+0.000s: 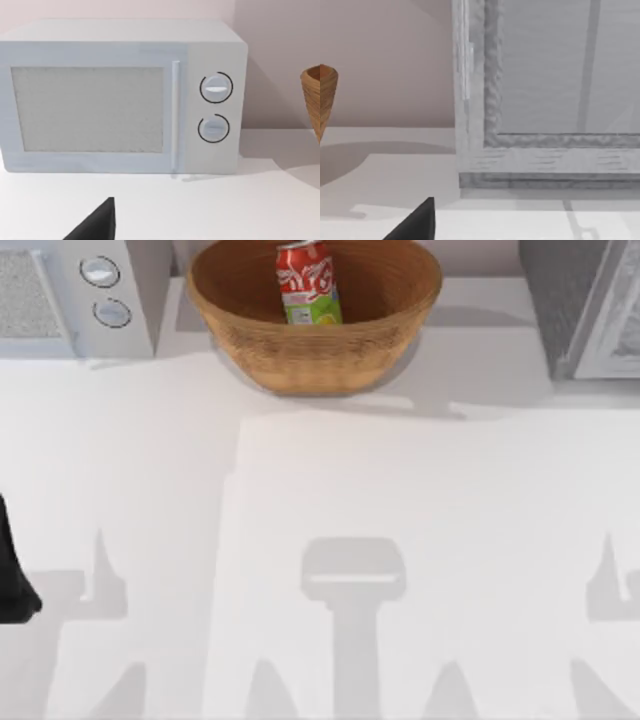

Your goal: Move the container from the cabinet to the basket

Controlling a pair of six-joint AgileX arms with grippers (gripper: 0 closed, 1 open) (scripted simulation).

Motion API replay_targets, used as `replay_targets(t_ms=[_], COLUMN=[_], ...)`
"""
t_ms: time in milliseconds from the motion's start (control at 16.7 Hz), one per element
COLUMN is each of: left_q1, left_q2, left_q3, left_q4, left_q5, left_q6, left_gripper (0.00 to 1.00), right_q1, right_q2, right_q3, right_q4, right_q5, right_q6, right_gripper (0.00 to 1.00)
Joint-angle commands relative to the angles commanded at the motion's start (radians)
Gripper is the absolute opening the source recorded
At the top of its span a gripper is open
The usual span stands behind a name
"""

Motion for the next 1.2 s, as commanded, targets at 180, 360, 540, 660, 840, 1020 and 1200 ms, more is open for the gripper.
replay_targets(t_ms=[180,360,540,660,840,1020,1200], left_q1=[0.0,0.0,0.0,0.0,0.0,0.0,0.0], left_q2=[0.0,0.0,0.0,0.0,0.0,0.0,0.0], left_q3=[0.0,0.0,0.0,0.0,0.0,0.0,0.0], left_q4=[0.0,0.0,0.0,0.0,0.0,0.0,0.0], left_q5=[0.0,0.0,0.0,0.0,0.0,0.0,0.0], left_q6=[0.0,0.0,0.0,0.0,0.0,0.0,0.0], left_gripper=[1.0,1.0,1.0,1.0,1.0,1.0,1.0], right_q1=[0.003,-0.028,-0.131,-0.227,-0.395,-0.576,-0.747], right_q2=[0.004,0.038,0.166,0.303,0.563,0.847,1.121], right_q3=[0.002,0.015,0.054,0.088,0.147,0.209,0.268], right_q4=[0.001,0.035,0.154,0.266,0.466,0.68,0.883], right_q5=[0.001,-0.028,-0.126,-0.219,-0.388,-0.57,-0.741], right_q6=[0.0,0.001,0.004,0.007,0.012,0.017,0.022], right_gripper=[1.0,1.0,1.0,1.0,1.0,1.0,1.0])
